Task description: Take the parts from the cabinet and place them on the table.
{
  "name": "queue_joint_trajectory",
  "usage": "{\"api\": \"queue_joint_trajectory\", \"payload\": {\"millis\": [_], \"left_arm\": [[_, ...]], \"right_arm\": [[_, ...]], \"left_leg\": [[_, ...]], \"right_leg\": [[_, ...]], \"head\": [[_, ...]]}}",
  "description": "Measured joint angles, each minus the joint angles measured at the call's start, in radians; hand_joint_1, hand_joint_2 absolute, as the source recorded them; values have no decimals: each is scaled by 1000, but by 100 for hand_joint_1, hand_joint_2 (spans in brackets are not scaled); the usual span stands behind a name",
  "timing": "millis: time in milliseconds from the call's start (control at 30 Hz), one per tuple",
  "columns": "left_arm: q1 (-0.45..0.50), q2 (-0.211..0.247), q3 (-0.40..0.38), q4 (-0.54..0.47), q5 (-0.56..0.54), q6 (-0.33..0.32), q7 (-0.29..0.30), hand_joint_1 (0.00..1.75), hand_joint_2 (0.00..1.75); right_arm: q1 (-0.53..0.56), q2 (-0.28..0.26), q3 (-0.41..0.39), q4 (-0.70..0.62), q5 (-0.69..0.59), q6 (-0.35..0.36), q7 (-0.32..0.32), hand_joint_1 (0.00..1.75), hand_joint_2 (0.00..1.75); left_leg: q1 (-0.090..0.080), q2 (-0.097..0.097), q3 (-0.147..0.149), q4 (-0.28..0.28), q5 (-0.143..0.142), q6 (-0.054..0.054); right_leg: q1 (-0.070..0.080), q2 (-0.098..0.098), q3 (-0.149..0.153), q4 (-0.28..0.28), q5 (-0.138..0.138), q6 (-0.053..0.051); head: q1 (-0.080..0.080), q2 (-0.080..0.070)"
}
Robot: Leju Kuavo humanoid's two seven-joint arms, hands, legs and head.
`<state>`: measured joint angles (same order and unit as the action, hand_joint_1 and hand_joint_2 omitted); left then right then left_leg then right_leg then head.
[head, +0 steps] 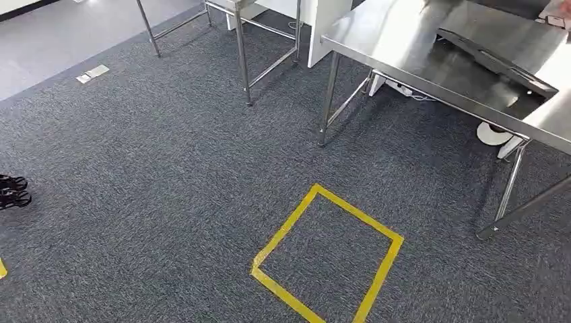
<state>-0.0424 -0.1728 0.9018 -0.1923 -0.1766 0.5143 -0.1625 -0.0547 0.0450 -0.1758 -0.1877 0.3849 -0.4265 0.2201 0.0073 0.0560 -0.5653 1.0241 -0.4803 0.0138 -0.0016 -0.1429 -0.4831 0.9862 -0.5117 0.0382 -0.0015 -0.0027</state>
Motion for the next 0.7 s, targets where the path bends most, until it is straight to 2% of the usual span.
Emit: {"api": "queue_joint_trajectory", "payload": {"millis": [33, 67, 100, 133, 167, 200, 233, 267, 300, 333, 367, 400, 500, 533, 567, 600, 633, 667, 700], "left_arm": [[0, -3, 0, 0, 0, 2, 4, 0, 0], [1, -4, 0, 0, 0, 3, 6, 0, 0], [-1, -3, 0, 0, 0, 5, 6, 0, 0], [-4, -3, 0, 0, -1, 5, 6, 0, 0], [-4, -4, 0, 0, -1, 6, 6, 0, 0], [-4, -4, 0, 0, -1, 6, 6, 0, 0], [-3, -5, 0, 0, -1, 6, 7, 0, 0], [0, -6, 0, 0, -1, 7, 8, 0, 0], [0, -6, 0, 0, -1, 7, 8, 0, 0], [0, -7, 0, 0, -1, 8, 8, 0, 0], [0, -9, 0, 0, -1, 8, 8, 0, 0], [-1, -9, 0, 0, -1, 8, 8, 0, 0], [3, -10, 0, 1, -1, 9, 8, 0, 0], [5, -10, 0, 1, -1, 9, 8, 0, 0], [6, -8, 0, 1, -1, 10, 8, 0, 0], [4, -9, 0, 1, -1, 10, 8, 0, 0], [3, -9, 0, 1, -1, 10, 8, 0, 0], [2, -9, 0, 1, -1, 10, 8, 0, 0], [2, -9, 0, 1, -1, 10, 8, 0, 0]], "right_arm": [[-2, 2, 3, 0, 2, 0, 1, 0, 0], [-4, 3, 4, 0, 3, 0, 1, 0, 0], [-2, 7, 5, 0, 3, 0, 1, 0, 0], [0, 7, 6, 1, 3, 1, 2, 0, 0], [3, 7, 6, 2, 3, 1, 3, 0, 0], [5, 7, 7, 3, 3, 1, 4, 0, 0], [7, 7, 8, 3, 3, 1, 4, 0, 0], [6, 7, 10, 3, 3, 1, 5, 0, 0], [5, 7, 11, 3, 3, 1, 5, 0, 0], [4, 7, 11, 3, 3, 1, 5, 0, 0], [4, 6, 12, 3, 3, 1, 5, 0, 0], [4, 6, 12, 4, 3, 1, 5, 0, 0], [1, 6, 14, 4, 2, 1, 5, 0, 0], [0, 7, 14, 4, 3, 1, 6, 0, 0], [-3, 7, 15, 4, 3, 1, 5, 0, 0], [-2, 7, 16, 4, 3, 1, 6, 0, 0], [2, 7, 17, 4, 3, 1, 5, 0, 0], [4, 8, 18, 4, 3, 1, 6, 0, 0], [6, 7, 18, 4, 3, 1, 6, 0, 0]], "left_leg": [[6, -13, 3, -10, 10, 15], [6, -23, -1, -12, 15, 23], [7, -35, -6, -12, 19, 30], [6, -50, -12, -12, 22, 34], [4, -67, -16, -12, 24, 37], [1, -82, -18, -12, 26, 39], [0, -96, -19, -12, 28, 39], [-1, -112, -19, -11, 30, 38], [-1, -127, -19, -11, 31, 35], [-1, -141, -18, -11, 34, 33], [1, -151, -20, -11, 36, 29], [-7, -162, -21, -8, 37, 24], [0, -186, -28, -15, 46, 8], [-2, -195, -32, -13, 47, -1], [-3, -150, -45, 12, 27, 0], [-4, -108, -67, 62, -13, -2], [-3, -83, -103, 140, -59, -7], [0, -73, -140, 220, -98, -12], [4, -70, -172, 290, -122, -16]], "right_leg": [[-6, 9, -6, 4, -9, 9], [-12, 66, -16, 32, -30, 8], [-14, 107, -47, 97, -65, 1], [-15, 127, -89, 184, -103, -4], [-14, 134, -129, 265, -132, -5], [-11, 138, -158, 321, -145, -2], [-11, 140, -164, 331, -139, 4], [-11, 141, -142, 280, -109, 12], [-11, 146, -103, 198, -71, 19], [-11, 166, -54, 95, -29, 23], [-12, 215, -19, 17, -6, 18], [-7, 222, -21, 4, -7, 8], [1, 192, -22, 4, -2, -10], [-13, 176, -12, -9, 8, -22], [-18, 162, -7, -13, 13, -30], [-18, 153, -8, -13, 15, -41], [-15, 138, -9, -13, 14, -42], [-13, 122, -10, -13, 13, -43], [-12, 106, -19, -12, 12, -44]], "head": [[0, 0], [3, 0], [5, 0], [5, 0], [5, 0], [6, 0], [5, 0], [6, 0], [6, 0], [6, 0], [6, 0], [5, 0], [6, 0], [5, 0], [4, 0], [-1, 0], [-1, 0], [0, 0], [0, 0]]}}
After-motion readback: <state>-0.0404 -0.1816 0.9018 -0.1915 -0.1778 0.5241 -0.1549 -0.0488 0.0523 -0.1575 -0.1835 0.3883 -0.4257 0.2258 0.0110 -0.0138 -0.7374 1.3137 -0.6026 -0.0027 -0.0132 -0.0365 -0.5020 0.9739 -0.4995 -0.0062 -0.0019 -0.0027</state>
